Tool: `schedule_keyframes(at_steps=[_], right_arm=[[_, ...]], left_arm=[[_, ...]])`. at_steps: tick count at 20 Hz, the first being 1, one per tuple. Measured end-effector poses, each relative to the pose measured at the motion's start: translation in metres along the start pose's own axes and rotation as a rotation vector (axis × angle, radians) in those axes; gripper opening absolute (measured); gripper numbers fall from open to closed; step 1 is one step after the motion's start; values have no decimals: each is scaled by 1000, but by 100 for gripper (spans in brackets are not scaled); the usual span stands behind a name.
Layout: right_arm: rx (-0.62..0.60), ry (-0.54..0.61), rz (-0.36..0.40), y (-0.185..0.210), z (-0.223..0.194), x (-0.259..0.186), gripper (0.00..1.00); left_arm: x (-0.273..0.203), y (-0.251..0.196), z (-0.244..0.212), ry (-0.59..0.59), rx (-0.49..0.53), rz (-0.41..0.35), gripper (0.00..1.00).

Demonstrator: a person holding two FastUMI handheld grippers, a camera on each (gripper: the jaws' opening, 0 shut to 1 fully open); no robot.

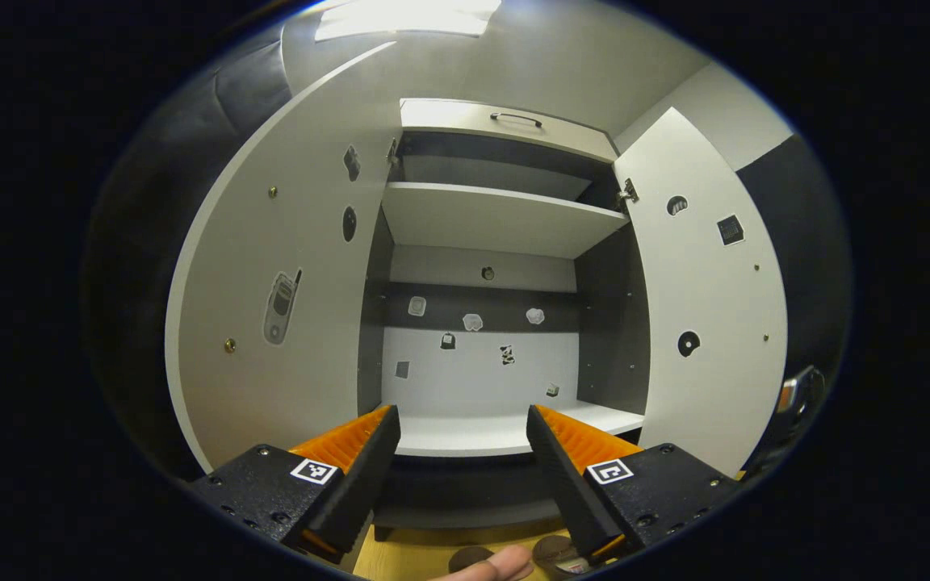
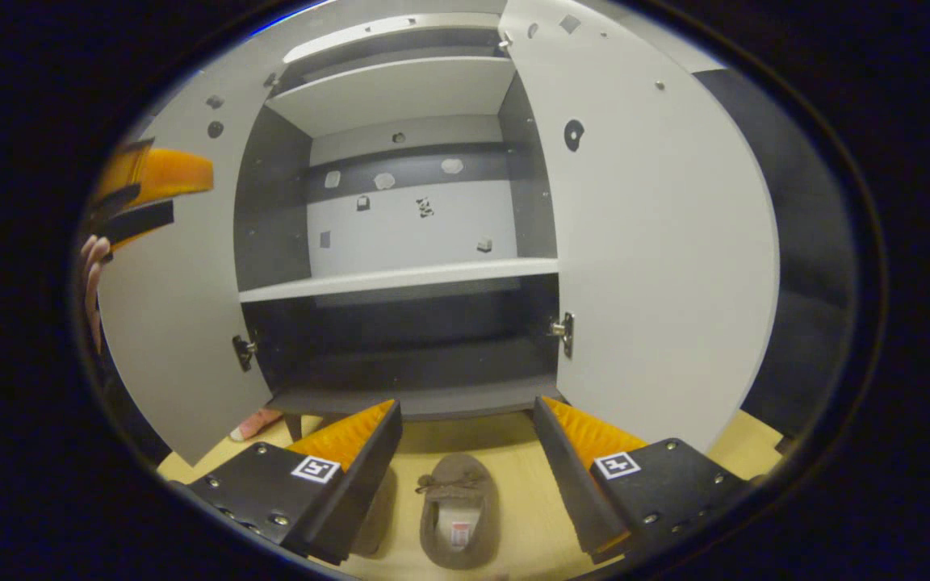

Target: Grab one shoe with the right hand and put it into the shoe cabinet, grab the other shoe with the left hand and put it into the shoe cabinet; then close the right door with the right hand and the left door with the left hand.

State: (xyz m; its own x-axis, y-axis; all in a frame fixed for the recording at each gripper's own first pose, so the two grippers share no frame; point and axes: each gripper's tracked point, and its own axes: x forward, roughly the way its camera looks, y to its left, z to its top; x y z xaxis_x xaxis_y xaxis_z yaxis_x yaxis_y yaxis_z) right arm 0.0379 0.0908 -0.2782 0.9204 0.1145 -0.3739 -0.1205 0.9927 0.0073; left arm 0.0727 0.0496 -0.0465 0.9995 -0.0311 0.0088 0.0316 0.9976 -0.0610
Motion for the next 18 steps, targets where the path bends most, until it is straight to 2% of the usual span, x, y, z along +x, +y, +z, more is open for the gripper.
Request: schedule_keyframes(at_steps=[6, 9, 12, 14, 15, 16, 18], right_arm=[[-44, 227, 42, 16, -105, 10, 99], [-21, 283, 89, 33, -132, 12, 98], [-39, 353, 86, 37, -159, 25, 99], [-25, 364, 98, 42, -163, 38, 97], [-13, 360, 88, 41, -162, 47, 94], [3, 372, 89, 43, -164, 52, 74], [42, 425, 112, 52, -178, 63, 63]], left_arm=[[13, -17, -15, 37, 4, -59, 96], [23, -29, -30, 80, 12, -116, 96], [34, -24, -42, 113, 18, -112, 95], [40, -18, -47, 121, 33, -101, 95], [43, -14, -47, 120, 41, -94, 95], [46, -11, -47, 115, 53, -86, 95], [52, -1, -42, 92, 68, -54, 95]])
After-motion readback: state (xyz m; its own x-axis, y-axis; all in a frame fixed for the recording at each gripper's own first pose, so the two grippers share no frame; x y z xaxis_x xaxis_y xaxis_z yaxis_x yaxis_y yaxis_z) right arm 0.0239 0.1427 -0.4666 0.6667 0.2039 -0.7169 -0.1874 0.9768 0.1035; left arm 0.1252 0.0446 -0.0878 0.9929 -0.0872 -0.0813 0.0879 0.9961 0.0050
